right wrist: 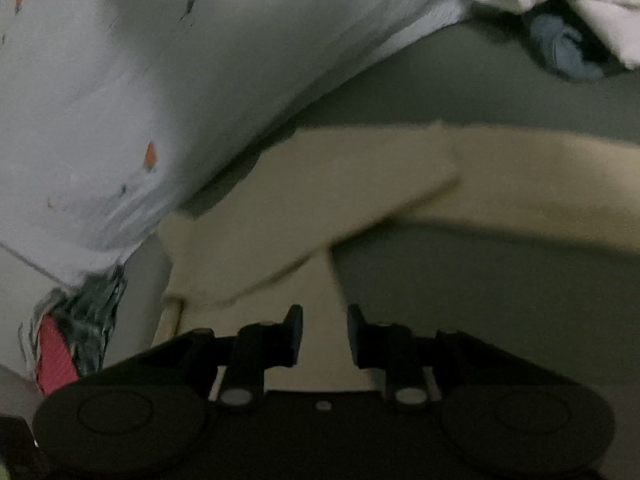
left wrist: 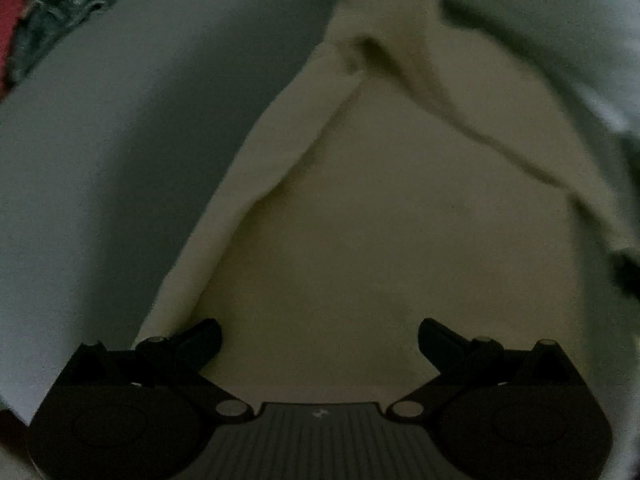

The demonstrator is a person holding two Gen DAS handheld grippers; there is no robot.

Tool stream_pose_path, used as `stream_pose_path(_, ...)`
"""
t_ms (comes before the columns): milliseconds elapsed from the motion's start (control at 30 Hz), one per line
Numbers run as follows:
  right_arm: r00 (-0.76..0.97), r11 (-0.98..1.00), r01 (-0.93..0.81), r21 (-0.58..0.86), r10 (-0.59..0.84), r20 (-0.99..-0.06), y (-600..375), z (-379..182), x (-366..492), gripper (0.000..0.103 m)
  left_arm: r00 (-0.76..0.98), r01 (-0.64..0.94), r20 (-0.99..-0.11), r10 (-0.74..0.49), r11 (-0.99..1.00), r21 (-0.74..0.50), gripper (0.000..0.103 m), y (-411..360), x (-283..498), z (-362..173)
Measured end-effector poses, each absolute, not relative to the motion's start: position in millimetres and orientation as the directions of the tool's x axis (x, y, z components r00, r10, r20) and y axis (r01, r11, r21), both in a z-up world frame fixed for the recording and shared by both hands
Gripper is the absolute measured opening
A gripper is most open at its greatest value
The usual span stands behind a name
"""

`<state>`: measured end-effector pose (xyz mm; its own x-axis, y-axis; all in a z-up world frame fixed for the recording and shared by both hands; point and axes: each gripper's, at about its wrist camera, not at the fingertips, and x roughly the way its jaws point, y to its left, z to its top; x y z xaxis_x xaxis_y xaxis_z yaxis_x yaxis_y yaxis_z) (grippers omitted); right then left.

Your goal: Fold clothes

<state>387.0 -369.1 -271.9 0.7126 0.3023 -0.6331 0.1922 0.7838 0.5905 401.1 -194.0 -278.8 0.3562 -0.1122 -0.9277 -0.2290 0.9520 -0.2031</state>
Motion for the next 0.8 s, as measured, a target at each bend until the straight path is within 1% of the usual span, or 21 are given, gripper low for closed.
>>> stream_pose_path(67,0.679,0.752,0.191,0.631,0.363,-0.638,-352,-274,373,0.027,0.403,-0.193,-0.896,-0.185,0.940,-0.281,0.103,-182,395,-271)
stream_pose_path(133,0.657,0.725,0.197,0.660,0.402,-0.638,-337,-276,364,0.027,0.446,-0.152,-0.864,-0.233,0.932,-0.330,0.103,-171,386,-260)
stream_pose_path(267,0.634,0.670,0.201,0.715,0.467,-0.616,-305,-281,354,0.024,0.503,-0.127,-0.824,-0.261,0.921,-0.369,0.103,-141,368,-242)
stream_pose_path(333,0.633,0.615,0.224,0.756,0.498,-0.593,-292,-286,352,0.022,0.501,-0.139,-0.825,-0.262,0.916,-0.376,0.103,-106,365,-238)
stream_pose_path(500,0.617,0.517,0.248,0.819,0.568,-0.545,-246,-298,350,0.022,0.488,-0.197,-0.846,-0.214,0.917,-0.346,0.103,-56,346,-242)
stream_pose_path(667,0.585,0.504,0.238,0.830,0.608,-0.537,-192,-307,351,0.022,0.492,-0.241,-0.847,-0.203,0.903,-0.356,0.103,-7,330,-235)
stream_pose_path(800,0.577,0.516,0.248,0.820,0.601,-0.553,-161,-310,355,0.024,0.488,-0.247,-0.853,-0.187,0.907,-0.340,0.103,21,317,-229)
